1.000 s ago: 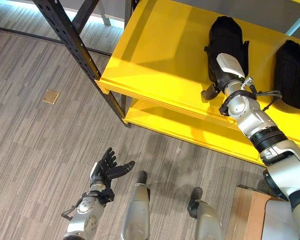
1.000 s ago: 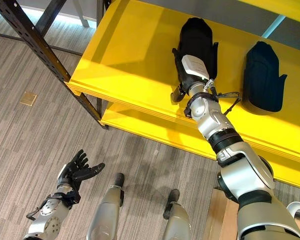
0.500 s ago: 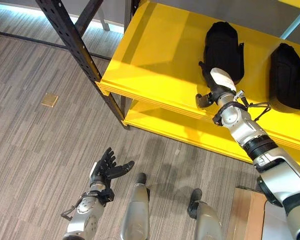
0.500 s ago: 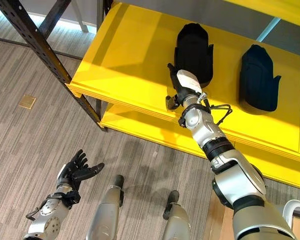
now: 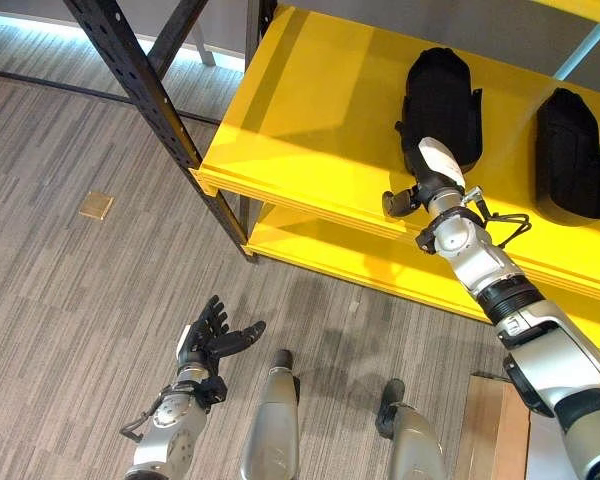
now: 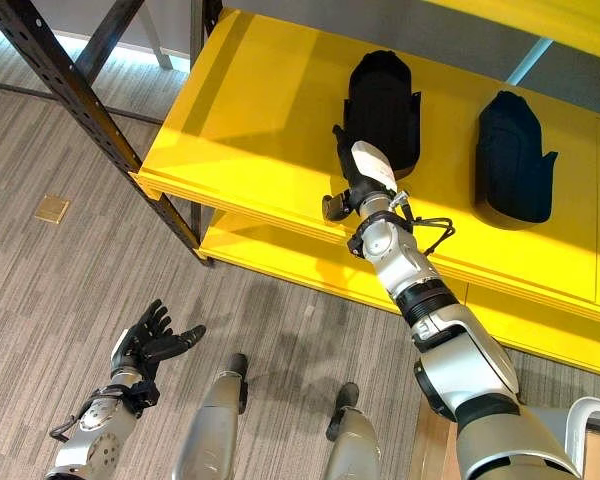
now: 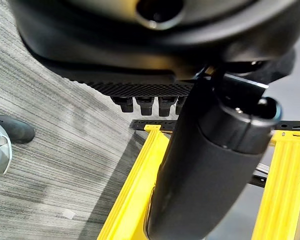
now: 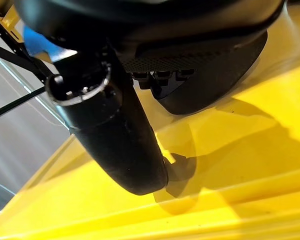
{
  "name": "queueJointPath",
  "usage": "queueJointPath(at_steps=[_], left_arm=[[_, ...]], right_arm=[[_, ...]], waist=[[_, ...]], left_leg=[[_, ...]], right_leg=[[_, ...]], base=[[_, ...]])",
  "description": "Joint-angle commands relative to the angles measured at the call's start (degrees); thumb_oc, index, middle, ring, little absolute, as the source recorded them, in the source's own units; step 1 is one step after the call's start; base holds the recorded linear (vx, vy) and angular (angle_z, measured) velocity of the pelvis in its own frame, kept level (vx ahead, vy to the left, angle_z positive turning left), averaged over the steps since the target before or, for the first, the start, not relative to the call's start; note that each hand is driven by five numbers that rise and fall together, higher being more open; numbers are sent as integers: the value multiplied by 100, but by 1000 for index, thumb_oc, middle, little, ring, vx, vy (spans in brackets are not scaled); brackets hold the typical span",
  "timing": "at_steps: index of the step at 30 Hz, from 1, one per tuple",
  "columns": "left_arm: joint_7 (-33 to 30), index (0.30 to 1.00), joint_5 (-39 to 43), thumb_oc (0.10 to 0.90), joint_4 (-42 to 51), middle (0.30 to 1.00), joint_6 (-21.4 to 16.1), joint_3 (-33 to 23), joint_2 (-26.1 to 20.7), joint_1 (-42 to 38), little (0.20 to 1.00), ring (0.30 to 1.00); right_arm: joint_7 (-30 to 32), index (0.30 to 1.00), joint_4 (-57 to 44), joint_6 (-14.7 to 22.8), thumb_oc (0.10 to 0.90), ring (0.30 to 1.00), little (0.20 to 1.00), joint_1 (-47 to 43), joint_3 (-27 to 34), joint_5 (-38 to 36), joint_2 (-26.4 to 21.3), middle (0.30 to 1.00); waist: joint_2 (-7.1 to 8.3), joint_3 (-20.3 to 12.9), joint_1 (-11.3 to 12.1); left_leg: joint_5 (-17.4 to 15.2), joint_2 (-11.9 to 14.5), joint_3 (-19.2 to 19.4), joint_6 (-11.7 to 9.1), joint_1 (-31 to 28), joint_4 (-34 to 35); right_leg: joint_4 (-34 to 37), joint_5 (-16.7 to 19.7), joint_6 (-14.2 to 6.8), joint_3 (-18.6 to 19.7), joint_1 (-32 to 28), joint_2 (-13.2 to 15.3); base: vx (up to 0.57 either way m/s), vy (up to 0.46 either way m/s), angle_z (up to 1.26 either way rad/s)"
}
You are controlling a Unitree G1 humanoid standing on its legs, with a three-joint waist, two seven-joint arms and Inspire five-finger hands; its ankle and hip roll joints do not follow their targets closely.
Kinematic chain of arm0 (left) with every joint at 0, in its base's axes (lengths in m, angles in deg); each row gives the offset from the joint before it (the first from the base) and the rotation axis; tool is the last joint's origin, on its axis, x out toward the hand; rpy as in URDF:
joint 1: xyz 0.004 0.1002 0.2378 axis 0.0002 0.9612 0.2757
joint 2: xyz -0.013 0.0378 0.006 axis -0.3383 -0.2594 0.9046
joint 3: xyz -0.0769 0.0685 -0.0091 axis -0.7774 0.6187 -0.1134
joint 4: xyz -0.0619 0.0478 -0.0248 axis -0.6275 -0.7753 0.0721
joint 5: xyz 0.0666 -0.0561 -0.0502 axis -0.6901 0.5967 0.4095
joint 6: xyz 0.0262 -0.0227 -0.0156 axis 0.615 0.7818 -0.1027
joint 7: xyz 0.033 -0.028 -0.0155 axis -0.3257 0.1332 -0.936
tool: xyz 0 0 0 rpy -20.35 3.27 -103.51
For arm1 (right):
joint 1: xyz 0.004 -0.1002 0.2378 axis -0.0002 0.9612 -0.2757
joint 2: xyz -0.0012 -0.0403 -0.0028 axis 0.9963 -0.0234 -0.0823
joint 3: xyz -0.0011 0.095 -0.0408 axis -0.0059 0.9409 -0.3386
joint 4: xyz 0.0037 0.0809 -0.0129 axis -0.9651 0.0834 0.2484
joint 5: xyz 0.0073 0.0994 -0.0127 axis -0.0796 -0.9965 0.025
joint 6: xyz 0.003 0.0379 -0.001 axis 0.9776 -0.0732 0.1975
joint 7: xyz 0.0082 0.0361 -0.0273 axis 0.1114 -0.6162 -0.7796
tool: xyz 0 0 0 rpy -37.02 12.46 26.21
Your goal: Move parts from the plastic box to the shelf.
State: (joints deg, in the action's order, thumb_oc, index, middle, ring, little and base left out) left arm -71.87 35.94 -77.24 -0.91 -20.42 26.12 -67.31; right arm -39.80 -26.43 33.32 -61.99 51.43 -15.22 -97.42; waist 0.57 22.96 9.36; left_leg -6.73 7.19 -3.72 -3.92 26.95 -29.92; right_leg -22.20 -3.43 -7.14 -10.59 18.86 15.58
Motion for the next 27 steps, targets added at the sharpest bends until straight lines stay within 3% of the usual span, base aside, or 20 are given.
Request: queueJointPath(at_steps=[1, 27], left_arm=[[-1, 1000, -86, 900, 414, 1000, -460, -222, -465, 74, 1000, 1000], [-55, 1000, -18, 900, 379, 1000, -466, -197, -519, 60, 1000, 1000]], right_arm=[[37, 1000, -407, 293, 900, 1000, 1000, 67, 175, -199, 88, 1000], [158, 1000, -401, 324, 900, 1000, 1000, -386, 190, -426, 362, 1000]], waist=[[121, -253, 64], [120, -335, 194]], left_leg=[[-151, 274, -236, -51, 165, -38], [-233, 204, -285, 4, 223, -158]], right_leg=[[180, -64, -241, 145, -685, 334], [185, -58, -248, 112, -753, 351]], base=[[0, 0, 0], [0, 0, 0]])
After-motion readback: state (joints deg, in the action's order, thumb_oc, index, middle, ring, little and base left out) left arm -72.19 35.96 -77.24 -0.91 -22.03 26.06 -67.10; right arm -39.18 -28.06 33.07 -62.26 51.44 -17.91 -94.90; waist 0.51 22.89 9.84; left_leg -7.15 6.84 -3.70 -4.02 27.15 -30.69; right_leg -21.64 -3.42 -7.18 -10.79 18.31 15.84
